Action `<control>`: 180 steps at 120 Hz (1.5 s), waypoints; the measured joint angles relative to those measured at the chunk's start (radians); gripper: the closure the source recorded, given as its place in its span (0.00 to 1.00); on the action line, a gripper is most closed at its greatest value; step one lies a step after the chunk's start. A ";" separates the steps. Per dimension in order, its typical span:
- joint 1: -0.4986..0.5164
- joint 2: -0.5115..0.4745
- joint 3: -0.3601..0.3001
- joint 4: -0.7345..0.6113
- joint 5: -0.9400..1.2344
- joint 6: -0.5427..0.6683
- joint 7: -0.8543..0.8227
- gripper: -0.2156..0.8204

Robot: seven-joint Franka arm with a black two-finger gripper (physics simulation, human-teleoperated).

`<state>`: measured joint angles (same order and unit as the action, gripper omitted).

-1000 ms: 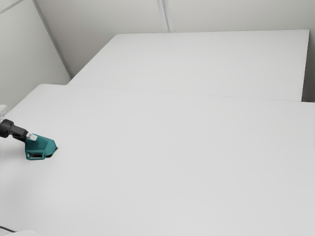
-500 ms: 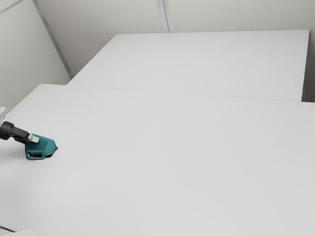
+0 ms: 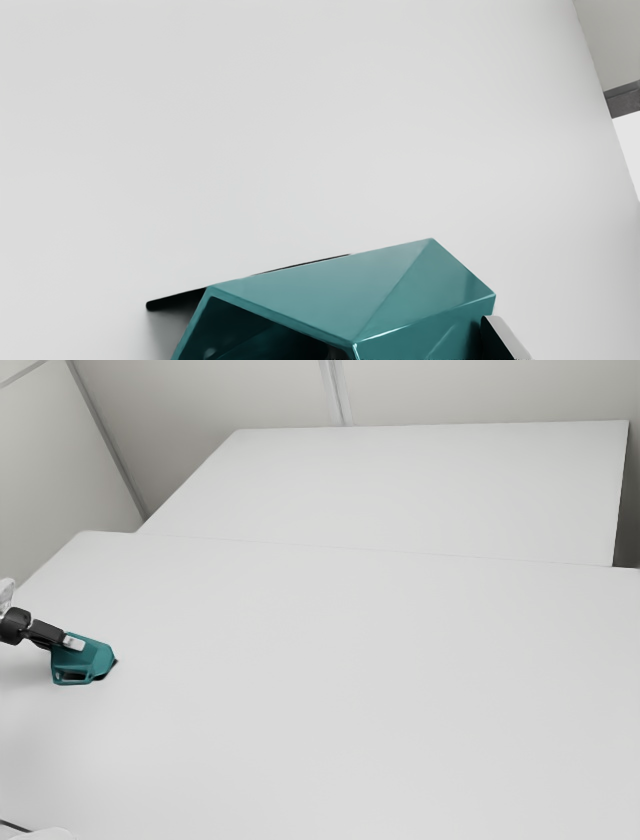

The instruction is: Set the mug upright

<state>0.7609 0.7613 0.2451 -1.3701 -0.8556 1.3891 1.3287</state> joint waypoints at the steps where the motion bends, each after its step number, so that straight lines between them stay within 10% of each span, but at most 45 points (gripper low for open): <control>1: 0.000 0.000 0.000 0.000 -0.001 0.000 0.000 0.65; 38: 0.001 0.000 0.000 0.001 -0.026 -0.007 0.001 0.87; 105: -0.033 -0.063 -0.100 0.022 -0.101 -0.007 0.005 0.95; 137: -0.237 -0.306 -0.103 -0.101 0.015 0.083 -0.035 0.96; 180: -0.404 -0.623 -0.313 -0.515 0.562 0.463 -0.238 0.96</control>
<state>0.3573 0.1380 -0.0675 -1.8855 -0.2940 1.8516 1.0906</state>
